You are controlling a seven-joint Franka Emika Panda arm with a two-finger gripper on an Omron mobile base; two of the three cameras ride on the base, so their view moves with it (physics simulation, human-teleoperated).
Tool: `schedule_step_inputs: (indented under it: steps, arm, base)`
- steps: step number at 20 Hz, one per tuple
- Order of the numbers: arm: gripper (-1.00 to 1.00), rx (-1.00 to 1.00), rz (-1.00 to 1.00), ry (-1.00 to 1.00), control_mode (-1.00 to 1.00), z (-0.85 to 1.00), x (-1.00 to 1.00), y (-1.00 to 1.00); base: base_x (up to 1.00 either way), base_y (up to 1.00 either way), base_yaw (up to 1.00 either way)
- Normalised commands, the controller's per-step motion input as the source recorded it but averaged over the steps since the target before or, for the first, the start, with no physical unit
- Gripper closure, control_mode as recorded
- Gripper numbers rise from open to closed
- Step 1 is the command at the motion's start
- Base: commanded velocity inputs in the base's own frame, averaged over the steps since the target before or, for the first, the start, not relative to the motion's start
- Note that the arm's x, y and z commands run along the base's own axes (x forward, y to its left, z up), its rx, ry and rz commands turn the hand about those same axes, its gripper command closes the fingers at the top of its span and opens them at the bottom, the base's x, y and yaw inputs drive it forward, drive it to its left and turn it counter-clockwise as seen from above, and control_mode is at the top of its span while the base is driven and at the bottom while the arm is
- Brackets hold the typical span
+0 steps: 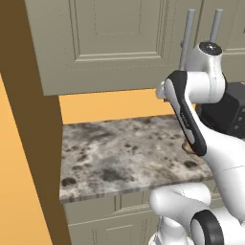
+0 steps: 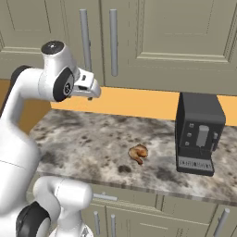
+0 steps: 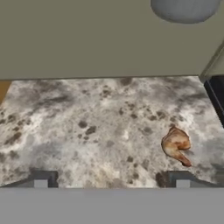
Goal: Retrieve the pan from the cabinet, then place the raw meat into the pan to avoid contamination.
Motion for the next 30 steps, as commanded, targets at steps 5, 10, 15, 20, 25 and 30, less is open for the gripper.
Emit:
schedule_step_inputs:
  steps: [5, 10, 15, 20, 25, 30]
  arm:
    - [-1.0, -0.04, -0.15, -0.29, -1.0, 0.61, -0.13, -0.09]
    - [-1.0, -0.05, -0.13, -0.24, -1.0, 0.73, 0.02, -0.03]
    - [-1.0, 0.01, 0.02, -0.15, -1.0, 0.64, 0.1, -0.16]
    - [-1.0, 0.0, 0.1, -0.02, -1.0, 0.18, 0.14, 0.0]
    - [-1.0, 0.0, 0.0, 0.0, -1.0, 0.0, 0.21, 0.0]
    - [-1.0, 0.0, -0.01, 0.01, -1.0, 0.0, 0.44, -0.12]
  base:
    - [0.0, 0.0, 0.0]
    - [0.0, 0.0, 0.0]
    - [0.0, 0.0, 0.0]
    - [0.0, 0.0, 0.0]
    - [0.0, 0.0, 0.0]
    - [0.0, 0.0, 0.0]
